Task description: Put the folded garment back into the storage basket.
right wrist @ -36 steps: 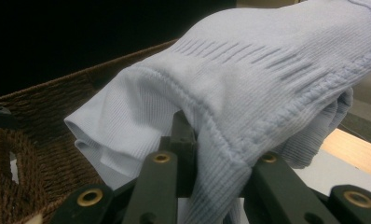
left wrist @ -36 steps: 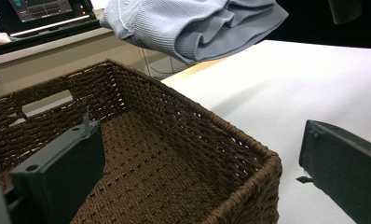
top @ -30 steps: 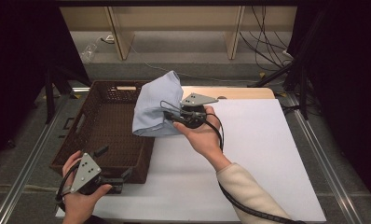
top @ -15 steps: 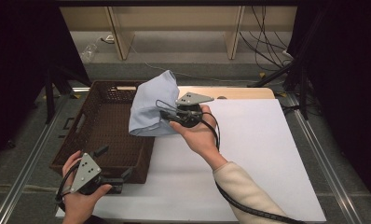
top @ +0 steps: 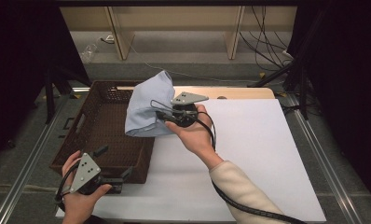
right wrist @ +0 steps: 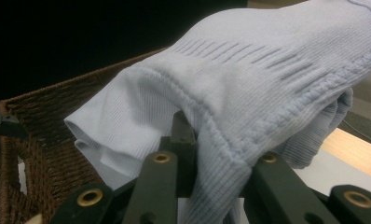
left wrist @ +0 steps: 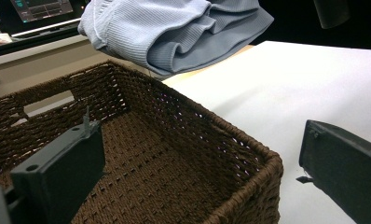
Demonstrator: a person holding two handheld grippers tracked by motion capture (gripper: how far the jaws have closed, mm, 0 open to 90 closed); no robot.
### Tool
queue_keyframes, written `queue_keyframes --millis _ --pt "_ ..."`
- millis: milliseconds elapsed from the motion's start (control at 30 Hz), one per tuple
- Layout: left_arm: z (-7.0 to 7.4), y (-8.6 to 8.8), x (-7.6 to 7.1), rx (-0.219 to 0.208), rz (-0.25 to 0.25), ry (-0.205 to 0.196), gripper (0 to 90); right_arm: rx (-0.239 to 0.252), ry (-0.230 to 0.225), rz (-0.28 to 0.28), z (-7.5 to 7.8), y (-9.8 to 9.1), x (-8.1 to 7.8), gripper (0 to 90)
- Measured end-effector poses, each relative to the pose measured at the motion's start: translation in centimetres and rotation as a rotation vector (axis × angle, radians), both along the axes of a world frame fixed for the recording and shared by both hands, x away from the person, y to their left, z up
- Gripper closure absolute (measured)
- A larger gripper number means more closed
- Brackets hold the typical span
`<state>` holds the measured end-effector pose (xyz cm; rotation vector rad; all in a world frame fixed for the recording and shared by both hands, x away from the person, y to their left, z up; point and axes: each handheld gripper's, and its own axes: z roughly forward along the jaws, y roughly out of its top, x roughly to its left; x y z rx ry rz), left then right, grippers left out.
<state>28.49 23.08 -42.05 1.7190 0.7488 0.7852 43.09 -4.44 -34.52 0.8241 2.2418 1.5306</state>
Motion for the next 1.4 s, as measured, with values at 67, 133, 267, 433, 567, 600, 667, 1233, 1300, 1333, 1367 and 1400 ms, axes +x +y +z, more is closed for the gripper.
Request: queue_keyframes --millis 67,133,267,433,567,600,667,1233,1300,1333,1367,1400 --pt "0.0 0.0 0.0 -0.001 0.000 0.000 0.0 0.000 -0.001 0.002 0.0 0.2 0.0 78.6" --pt "0.0 0.0 0.0 -0.001 0.000 0.000 0.0 0.000 0.000 0.004 0.0 0.3 0.0 78.6" --pt "0.0 0.0 0.0 0.002 0.000 0.000 0.0 0.000 -0.001 0.006 0.0 0.5 0.0 78.6" --pt "0.0 0.0 0.0 0.001 0.001 0.000 0.0 -0.002 -0.002 0.007 0.1 0.7 0.0 78.6" --pt "0.0 0.0 0.0 0.000 0.001 0.001 0.0 0.001 -0.003 0.008 0.1 0.8 0.1 78.6" --pt "0.0 0.0 0.0 0.000 0.001 0.001 0.0 -0.002 -0.002 0.010 0.1 0.9 0.1 78.6" --pt "0.0 0.0 0.0 0.000 0.001 0.000 0.0 -0.002 -0.002 0.011 0.1 1.0 0.1 78.6" --pt "0.1 0.1 0.0 0.000 0.003 0.000 0.0 -0.008 -0.004 0.025 0.2 2.1 0.2 78.6" --pt "0.1 0.1 0.0 -0.001 0.003 -0.001 0.0 -0.009 -0.004 0.025 0.2 2.3 0.2 78.6" --pt "0.1 0.1 0.0 -0.001 0.003 0.000 0.0 -0.010 -0.004 0.025 0.3 2.3 0.2 78.6" --pt "0.1 0.1 0.0 0.000 0.003 0.000 0.0 -0.010 -0.004 0.025 0.3 2.3 0.2 78.6" --pt "0.1 0.1 0.0 0.000 0.003 0.000 0.0 -0.009 -0.005 0.026 0.3 2.4 0.2 78.6"
